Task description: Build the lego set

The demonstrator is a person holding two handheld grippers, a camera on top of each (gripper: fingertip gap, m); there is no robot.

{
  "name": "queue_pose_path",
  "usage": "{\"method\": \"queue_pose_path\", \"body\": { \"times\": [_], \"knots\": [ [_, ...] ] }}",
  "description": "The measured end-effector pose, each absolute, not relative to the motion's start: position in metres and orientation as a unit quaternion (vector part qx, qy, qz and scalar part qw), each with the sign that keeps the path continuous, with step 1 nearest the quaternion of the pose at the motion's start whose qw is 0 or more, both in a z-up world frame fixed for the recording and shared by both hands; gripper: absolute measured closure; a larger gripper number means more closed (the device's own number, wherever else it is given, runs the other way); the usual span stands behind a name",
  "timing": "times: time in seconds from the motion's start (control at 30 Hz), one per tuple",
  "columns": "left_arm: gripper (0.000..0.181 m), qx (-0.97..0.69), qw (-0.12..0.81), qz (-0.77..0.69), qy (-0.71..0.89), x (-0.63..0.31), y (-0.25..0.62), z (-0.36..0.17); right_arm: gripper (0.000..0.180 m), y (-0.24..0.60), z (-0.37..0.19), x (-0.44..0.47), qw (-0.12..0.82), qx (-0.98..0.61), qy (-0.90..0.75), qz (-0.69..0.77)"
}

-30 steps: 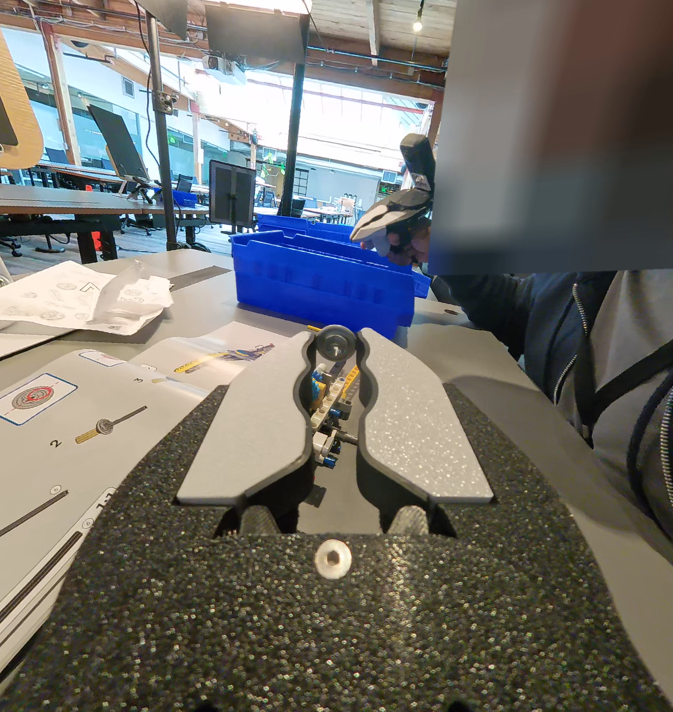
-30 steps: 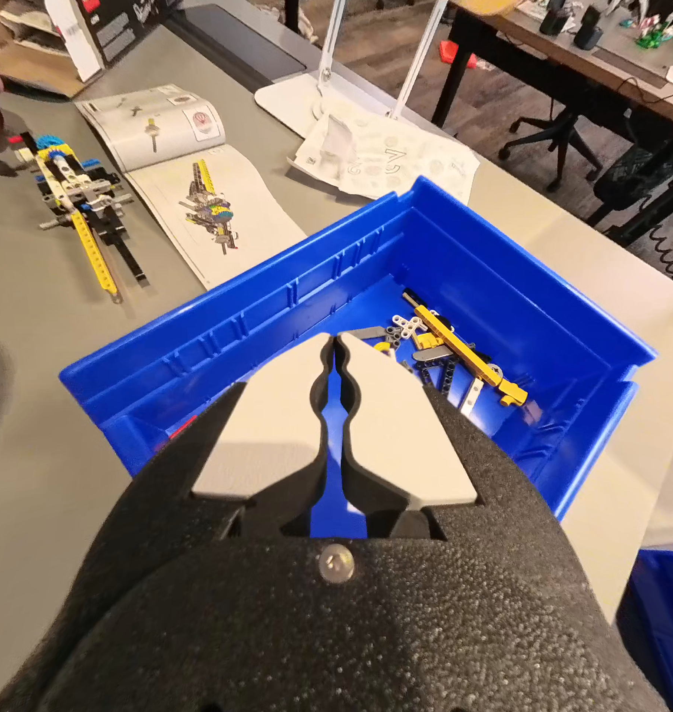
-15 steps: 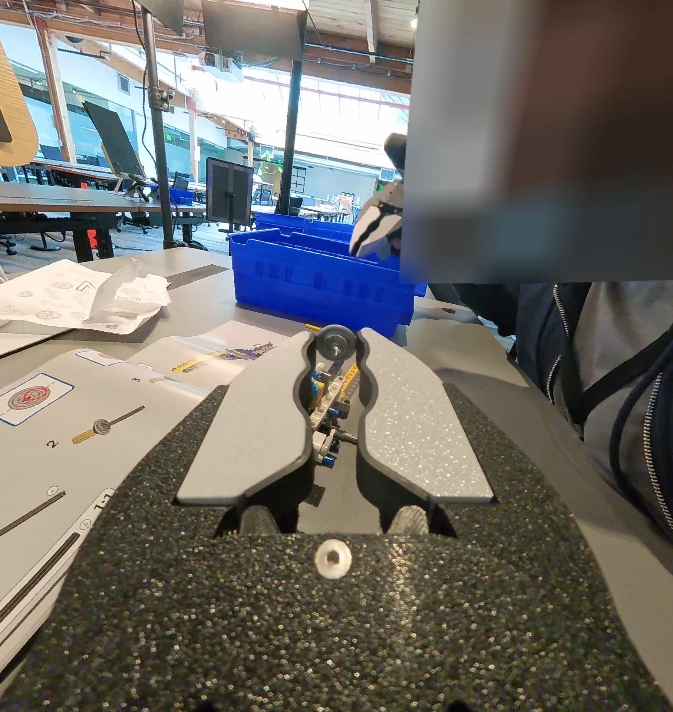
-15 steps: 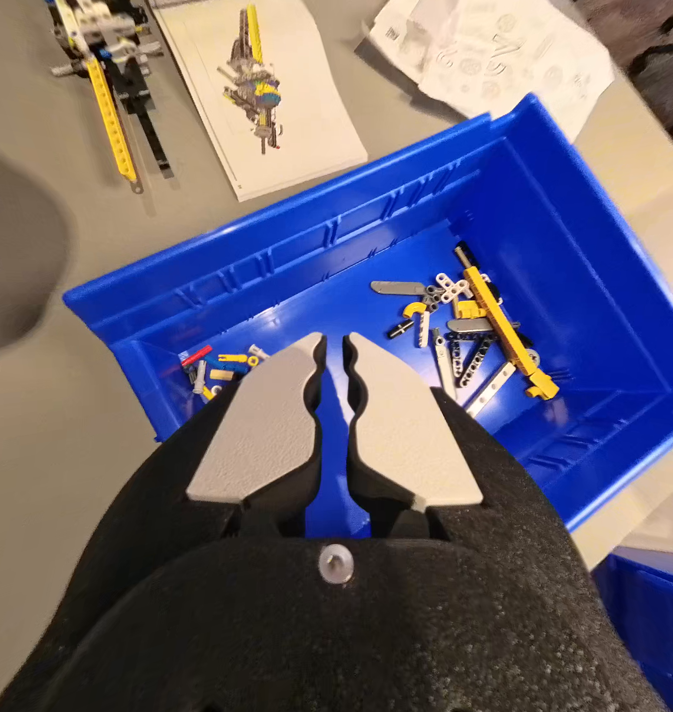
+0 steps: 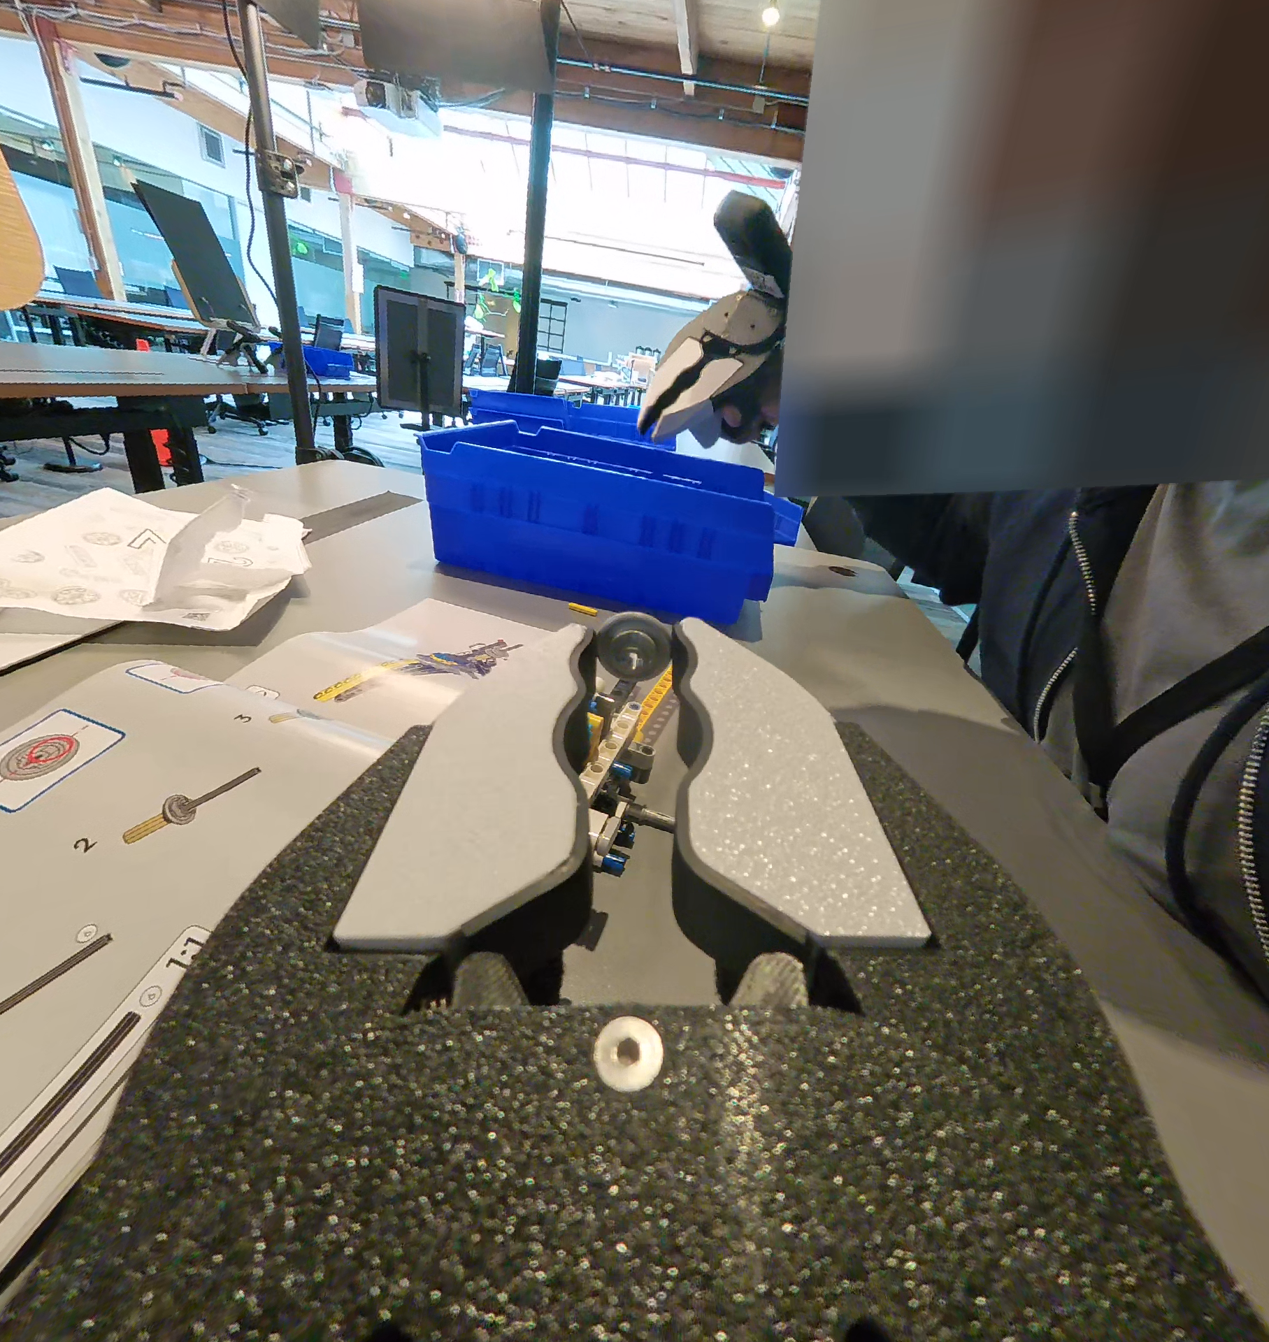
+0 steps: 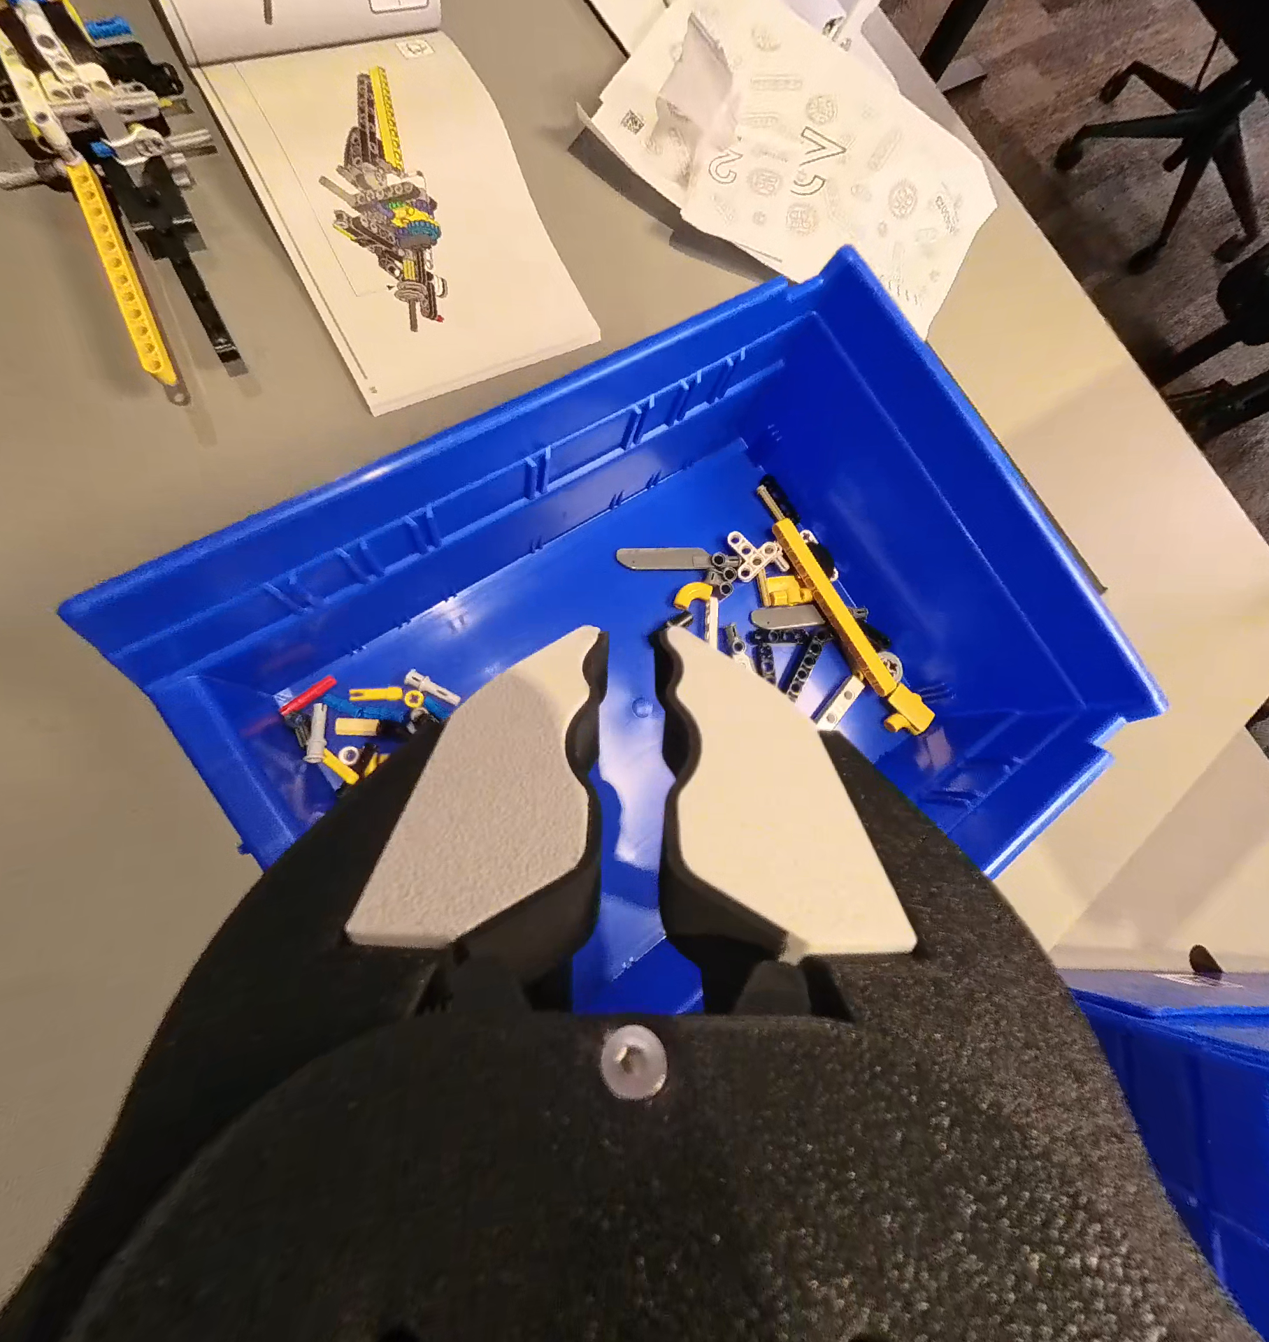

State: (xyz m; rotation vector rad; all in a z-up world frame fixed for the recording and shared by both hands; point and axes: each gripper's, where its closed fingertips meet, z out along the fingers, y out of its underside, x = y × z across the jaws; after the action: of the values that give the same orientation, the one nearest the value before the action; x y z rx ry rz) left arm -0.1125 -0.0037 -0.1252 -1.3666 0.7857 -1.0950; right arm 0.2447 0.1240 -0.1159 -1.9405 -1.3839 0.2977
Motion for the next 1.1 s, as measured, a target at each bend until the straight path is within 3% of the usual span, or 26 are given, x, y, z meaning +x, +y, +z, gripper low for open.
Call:
{"method": "queue_pose_path", "body": {
  "times": [0.47, 0.77, 1.1],
  "knots": [
    [0.161, -0.595, 0.563, -0.449, 0.357, -0.109, -0.012, -0.131, 0.160, 0.083, -0.095, 0.180, 0.310, -0.730, -0.606, 0.059],
    [0.161, -0.624, 0.560, -0.428, 0.338, -0.121, -0.011, -0.134, 0.157, 0.067, -0.113, 0.097, 0.235, -0.679, -0.695, 0.018],
    [0.161, -0.636, 0.542, -0.430, 0.341, -0.118, -0.011, -0.139, 0.151, 0.098, -0.146, 0.075, 0.152, -0.662, -0.733, -0.017]
  ]
}}
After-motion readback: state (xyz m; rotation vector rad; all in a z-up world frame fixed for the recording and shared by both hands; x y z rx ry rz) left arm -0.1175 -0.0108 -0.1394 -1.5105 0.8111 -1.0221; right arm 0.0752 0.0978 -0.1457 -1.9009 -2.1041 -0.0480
